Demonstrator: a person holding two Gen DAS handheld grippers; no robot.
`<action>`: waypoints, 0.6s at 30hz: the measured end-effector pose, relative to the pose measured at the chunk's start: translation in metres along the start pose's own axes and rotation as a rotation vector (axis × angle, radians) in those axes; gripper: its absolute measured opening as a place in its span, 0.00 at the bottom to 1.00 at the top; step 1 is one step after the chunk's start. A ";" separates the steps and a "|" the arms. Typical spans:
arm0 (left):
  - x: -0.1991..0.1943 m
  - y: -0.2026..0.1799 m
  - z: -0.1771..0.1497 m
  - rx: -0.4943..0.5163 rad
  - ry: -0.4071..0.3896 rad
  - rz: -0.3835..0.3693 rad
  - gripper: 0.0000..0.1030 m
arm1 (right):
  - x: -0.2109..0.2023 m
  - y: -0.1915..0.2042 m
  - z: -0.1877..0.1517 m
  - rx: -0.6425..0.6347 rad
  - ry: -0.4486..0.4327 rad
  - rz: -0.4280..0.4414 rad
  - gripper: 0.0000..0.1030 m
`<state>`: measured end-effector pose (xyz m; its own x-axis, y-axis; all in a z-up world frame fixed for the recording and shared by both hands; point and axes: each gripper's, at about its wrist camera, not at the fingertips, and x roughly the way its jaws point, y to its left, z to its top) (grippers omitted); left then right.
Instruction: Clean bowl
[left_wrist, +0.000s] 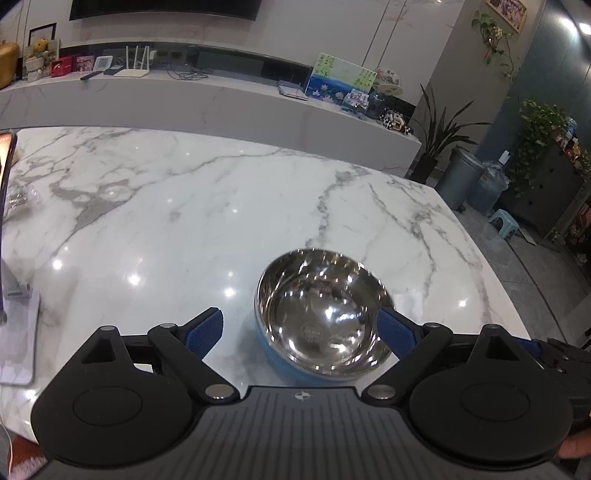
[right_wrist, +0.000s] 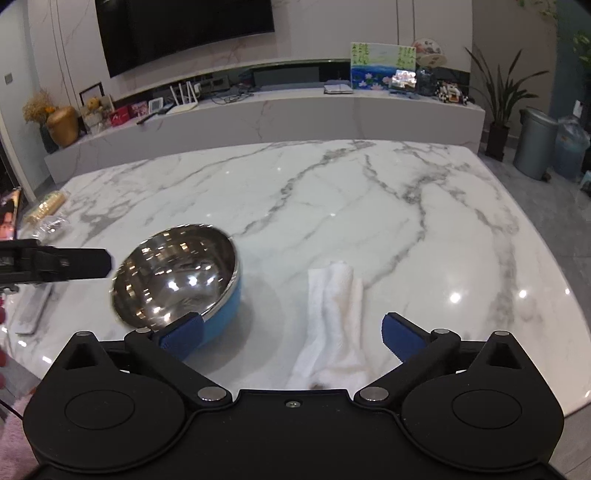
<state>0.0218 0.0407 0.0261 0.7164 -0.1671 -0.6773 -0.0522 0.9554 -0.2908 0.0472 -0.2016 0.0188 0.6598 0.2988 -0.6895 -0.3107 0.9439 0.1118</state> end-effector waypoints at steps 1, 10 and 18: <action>0.000 0.000 -0.003 -0.004 -0.001 0.002 0.88 | -0.002 0.002 -0.003 0.005 -0.004 -0.006 0.99; -0.002 -0.001 -0.028 0.010 0.017 0.060 0.88 | -0.021 0.009 -0.035 0.126 -0.095 -0.091 0.99; -0.002 -0.014 -0.048 0.112 0.030 0.141 0.88 | -0.029 0.018 -0.046 0.103 -0.119 -0.124 0.99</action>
<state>-0.0125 0.0161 -0.0005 0.6863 -0.0349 -0.7265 -0.0721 0.9907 -0.1157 -0.0090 -0.1996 0.0073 0.7669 0.1885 -0.6134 -0.1547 0.9820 0.1084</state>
